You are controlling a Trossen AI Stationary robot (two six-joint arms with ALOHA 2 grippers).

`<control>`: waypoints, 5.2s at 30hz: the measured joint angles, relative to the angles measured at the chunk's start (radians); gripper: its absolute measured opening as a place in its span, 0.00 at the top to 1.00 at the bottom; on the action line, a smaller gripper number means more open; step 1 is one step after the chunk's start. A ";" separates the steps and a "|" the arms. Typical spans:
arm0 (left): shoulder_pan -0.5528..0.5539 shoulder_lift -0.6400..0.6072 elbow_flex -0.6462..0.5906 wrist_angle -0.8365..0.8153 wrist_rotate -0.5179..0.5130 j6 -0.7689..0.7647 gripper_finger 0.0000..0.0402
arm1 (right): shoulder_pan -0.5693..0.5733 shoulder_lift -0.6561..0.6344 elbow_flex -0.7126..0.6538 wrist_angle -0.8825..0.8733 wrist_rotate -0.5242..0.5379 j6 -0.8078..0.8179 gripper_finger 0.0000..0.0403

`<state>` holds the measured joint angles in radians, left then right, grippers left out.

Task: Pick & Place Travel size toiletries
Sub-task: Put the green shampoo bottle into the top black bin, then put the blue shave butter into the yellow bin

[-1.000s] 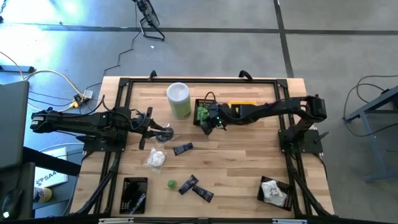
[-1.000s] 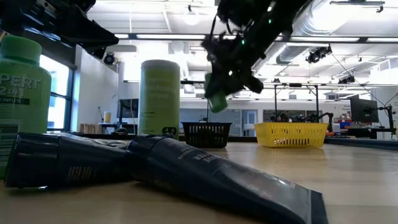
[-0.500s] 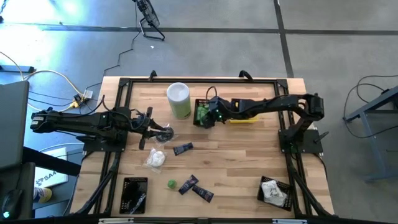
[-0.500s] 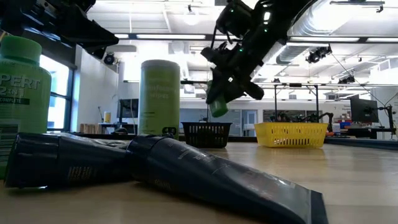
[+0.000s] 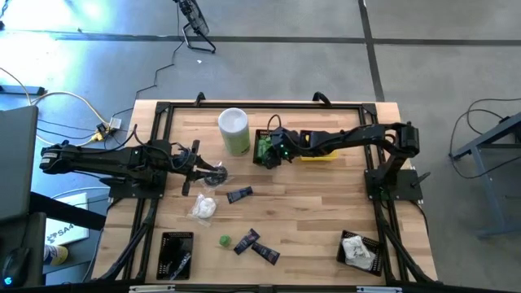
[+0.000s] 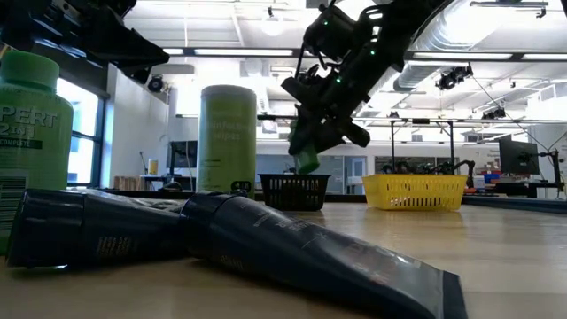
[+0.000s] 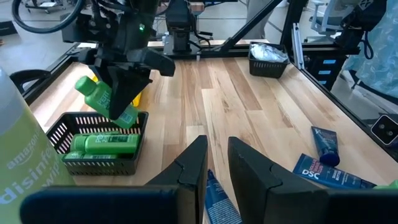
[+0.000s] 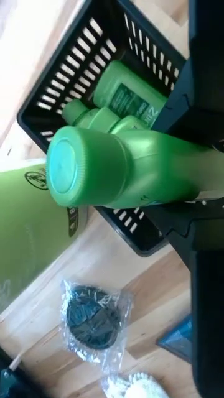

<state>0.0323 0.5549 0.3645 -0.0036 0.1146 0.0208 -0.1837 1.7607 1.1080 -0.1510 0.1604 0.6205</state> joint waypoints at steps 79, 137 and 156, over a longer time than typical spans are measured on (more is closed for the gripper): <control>0.000 0.000 0.000 -0.052 -0.003 -0.026 0.85 | 0.235 -0.100 0.000 0.265 -0.126 -0.366 0.65; 0.001 -0.001 0.002 0.068 -0.083 0.211 0.85 | 0.273 0.362 -0.001 0.561 -0.113 -0.535 0.36; 0.001 0.000 0.001 0.066 -0.083 0.211 0.85 | 0.275 0.362 0.000 0.544 -0.117 -0.508 0.36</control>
<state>0.0330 0.5545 0.3653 0.0628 0.0315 0.2317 0.0917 2.1223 1.1077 0.3928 0.0433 0.1120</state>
